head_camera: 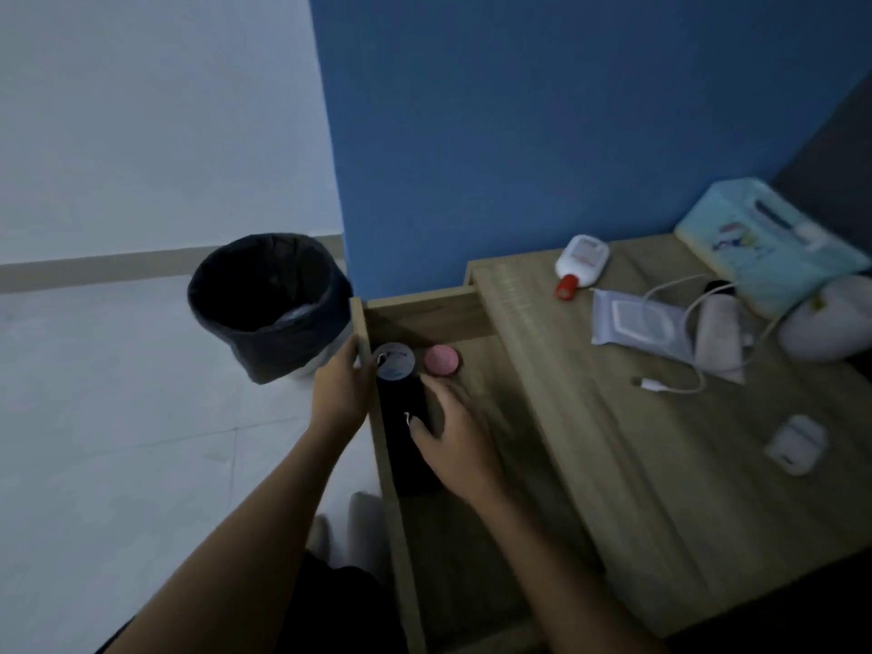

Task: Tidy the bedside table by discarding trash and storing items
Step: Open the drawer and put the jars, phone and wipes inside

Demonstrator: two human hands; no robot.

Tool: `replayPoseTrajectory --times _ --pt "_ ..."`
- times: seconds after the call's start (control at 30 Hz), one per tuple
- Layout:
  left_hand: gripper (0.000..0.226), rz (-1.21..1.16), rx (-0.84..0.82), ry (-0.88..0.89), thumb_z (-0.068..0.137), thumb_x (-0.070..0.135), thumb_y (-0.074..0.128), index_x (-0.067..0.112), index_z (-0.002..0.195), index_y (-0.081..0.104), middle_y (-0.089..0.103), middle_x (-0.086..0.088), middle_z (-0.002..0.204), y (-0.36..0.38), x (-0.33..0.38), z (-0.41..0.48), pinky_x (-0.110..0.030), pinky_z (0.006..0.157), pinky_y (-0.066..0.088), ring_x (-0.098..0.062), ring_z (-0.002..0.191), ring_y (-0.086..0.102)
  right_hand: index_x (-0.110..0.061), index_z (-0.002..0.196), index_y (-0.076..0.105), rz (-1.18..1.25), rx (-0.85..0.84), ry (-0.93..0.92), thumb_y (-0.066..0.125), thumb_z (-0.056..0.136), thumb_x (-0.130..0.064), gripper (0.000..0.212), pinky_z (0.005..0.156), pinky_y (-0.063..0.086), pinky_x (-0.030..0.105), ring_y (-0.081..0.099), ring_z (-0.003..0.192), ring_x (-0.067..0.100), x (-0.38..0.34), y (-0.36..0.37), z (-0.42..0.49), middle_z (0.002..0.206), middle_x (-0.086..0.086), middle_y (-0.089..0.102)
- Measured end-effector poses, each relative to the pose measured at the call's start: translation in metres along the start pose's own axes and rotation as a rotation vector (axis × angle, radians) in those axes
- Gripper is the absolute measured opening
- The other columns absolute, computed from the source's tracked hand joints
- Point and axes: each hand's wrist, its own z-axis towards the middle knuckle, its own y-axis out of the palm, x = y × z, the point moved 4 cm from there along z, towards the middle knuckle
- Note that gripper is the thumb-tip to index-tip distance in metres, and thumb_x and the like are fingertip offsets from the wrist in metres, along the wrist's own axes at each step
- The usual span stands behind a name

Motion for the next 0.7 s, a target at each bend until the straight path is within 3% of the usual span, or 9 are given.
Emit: replayPoseTrajectory --times 0.1,0.17,0.23,0.3,0.4,0.57,0.63,0.7 --pt "0.022 0.039 -0.041 -0.01 0.094 0.029 0.048 0.019 0.112 0.057 0.069 -0.008 0.102 0.002 0.002 0.004 -0.048 0.079 0.055 -0.029 0.092 0.065 -0.022 0.121 0.06 -0.011 0.267 -0.093 0.061 0.085 -0.026 0.037 0.098 0.045 0.031 0.056 0.115 0.015 -0.02 -0.078 0.013 0.123 -0.002 0.063" --pt "0.025 0.082 -0.053 -0.008 0.094 0.029 0.047 0.017 0.115 0.056 0.068 -0.012 0.106 0.005 0.001 0.005 -0.048 0.08 0.055 -0.033 0.094 0.064 -0.018 0.114 0.065 -0.092 0.429 -0.063 0.062 0.081 -0.022 0.033 0.094 0.046 0.034 0.059 0.109 0.023 -0.013 -0.127 0.025 0.115 0.004 0.067" --pt "0.025 0.096 -0.051 -0.005 0.095 0.028 0.047 0.014 0.114 0.056 0.067 -0.015 0.104 0.006 0.003 0.005 -0.048 0.078 0.055 -0.036 0.092 0.064 -0.014 0.112 0.065 -0.268 0.47 -0.014 0.062 0.077 -0.018 0.035 0.093 0.045 0.038 0.058 0.107 0.031 0.003 -0.169 0.039 0.113 0.01 0.066" --pt "0.026 0.09 -0.036 0.003 0.096 0.026 0.046 0.011 0.114 0.056 0.067 -0.017 0.103 0.007 0.005 0.005 -0.047 0.076 0.054 -0.037 0.09 0.064 -0.014 0.113 0.064 -0.428 0.388 0.056 0.063 0.074 -0.016 0.039 0.095 0.044 0.042 0.055 0.109 0.036 0.026 -0.203 0.05 0.114 0.014 0.062" --pt "0.029 0.086 -0.04 0.005 0.097 0.026 0.044 0.011 0.119 0.055 0.068 -0.016 0.101 0.009 0.009 0.004 -0.043 0.071 0.055 -0.034 0.085 0.065 -0.019 0.13 0.054 -0.546 0.159 0.115 0.07 0.073 -0.021 0.059 0.101 0.04 0.042 0.05 0.12 0.033 0.057 -0.237 0.061 0.129 0.012 0.053" --pt "0.033 0.08 -0.047 -0.006 0.096 0.027 0.046 0.01 0.123 0.054 0.067 -0.016 0.112 0.008 0.014 0.005 -0.047 0.082 0.055 -0.035 0.097 0.064 -0.024 0.148 0.023 -0.792 -0.146 0.133 0.068 0.074 -0.03 0.087 0.115 0.023 0.046 0.023 0.141 0.028 0.076 -0.251 0.077 0.155 0.002 0.026" --pt "0.03 0.054 -0.044 0.0 0.095 0.024 0.049 0.011 0.121 0.056 0.066 -0.015 0.114 0.005 0.018 0.002 -0.047 0.084 0.054 -0.035 0.1 0.063 -0.025 0.151 0.012 -0.834 -0.214 0.19 0.063 0.075 -0.027 0.092 0.114 0.022 0.049 0.015 0.144 0.031 0.083 -0.248 0.079 0.158 0.0 0.018" --pt "0.033 0.026 -0.044 -0.022 0.095 0.021 0.052 0.01 0.126 0.053 0.064 -0.015 0.12 0.005 0.02 0.001 -0.046 0.089 0.052 -0.035 0.107 0.061 -0.026 0.15 0.009 -0.854 -0.202 0.202 0.061 0.072 -0.03 0.094 0.112 0.024 0.053 0.018 0.142 0.034 0.088 -0.246 0.081 0.156 0.004 0.021"
